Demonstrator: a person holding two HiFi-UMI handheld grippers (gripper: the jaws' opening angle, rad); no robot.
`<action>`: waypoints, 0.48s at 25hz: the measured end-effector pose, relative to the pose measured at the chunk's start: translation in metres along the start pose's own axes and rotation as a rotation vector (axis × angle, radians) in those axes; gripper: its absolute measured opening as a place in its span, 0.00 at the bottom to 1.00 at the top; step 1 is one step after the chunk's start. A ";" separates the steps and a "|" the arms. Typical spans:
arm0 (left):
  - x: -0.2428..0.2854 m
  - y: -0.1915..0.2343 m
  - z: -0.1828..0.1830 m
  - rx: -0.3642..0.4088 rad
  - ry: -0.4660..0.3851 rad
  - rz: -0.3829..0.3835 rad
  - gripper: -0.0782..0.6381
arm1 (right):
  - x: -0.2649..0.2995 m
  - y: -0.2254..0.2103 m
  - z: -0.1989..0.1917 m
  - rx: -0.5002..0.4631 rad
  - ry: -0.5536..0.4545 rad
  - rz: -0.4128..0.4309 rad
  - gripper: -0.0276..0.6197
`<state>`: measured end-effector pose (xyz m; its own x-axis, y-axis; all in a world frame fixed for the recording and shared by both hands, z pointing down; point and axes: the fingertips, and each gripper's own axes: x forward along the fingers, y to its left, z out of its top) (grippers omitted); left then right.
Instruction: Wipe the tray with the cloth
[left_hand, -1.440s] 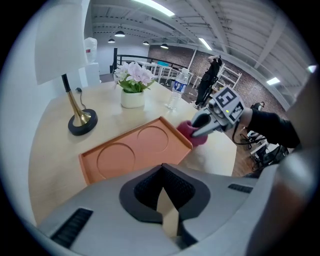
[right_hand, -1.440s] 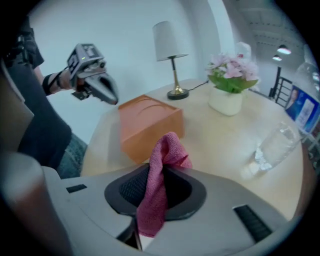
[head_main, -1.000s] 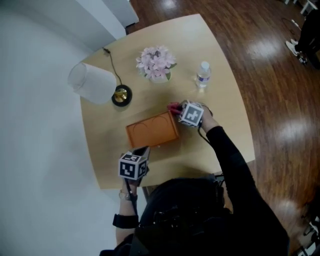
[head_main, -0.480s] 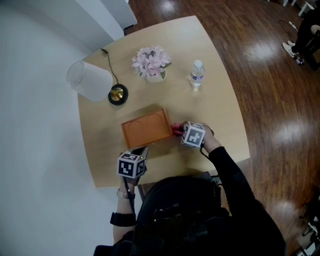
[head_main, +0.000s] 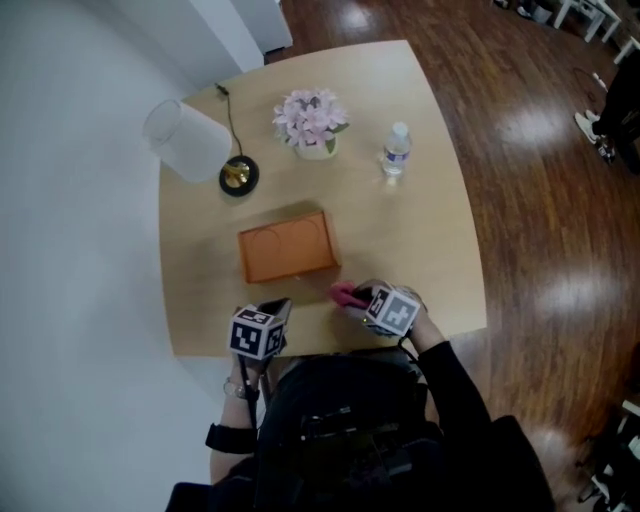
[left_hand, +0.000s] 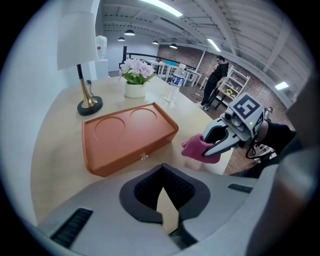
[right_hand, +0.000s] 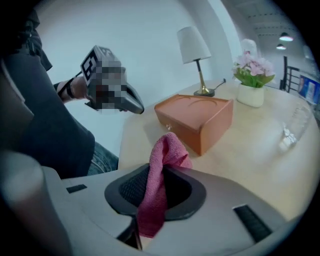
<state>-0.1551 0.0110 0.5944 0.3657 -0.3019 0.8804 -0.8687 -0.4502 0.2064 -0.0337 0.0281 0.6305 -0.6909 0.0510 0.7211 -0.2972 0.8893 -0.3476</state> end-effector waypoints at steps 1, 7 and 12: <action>-0.002 0.000 -0.002 -0.005 -0.002 0.006 0.11 | -0.007 -0.005 0.000 0.057 -0.030 -0.048 0.17; -0.007 -0.002 -0.008 -0.019 -0.029 0.016 0.11 | -0.053 -0.077 -0.043 0.538 -0.181 -0.392 0.17; -0.007 0.008 -0.005 0.031 -0.040 -0.016 0.11 | -0.057 -0.109 -0.092 0.648 -0.097 -0.522 0.17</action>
<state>-0.1664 0.0143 0.5916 0.3926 -0.3274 0.8595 -0.8522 -0.4808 0.2062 0.0988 -0.0302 0.6825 -0.4044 -0.3608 0.8404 -0.8942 0.3488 -0.2806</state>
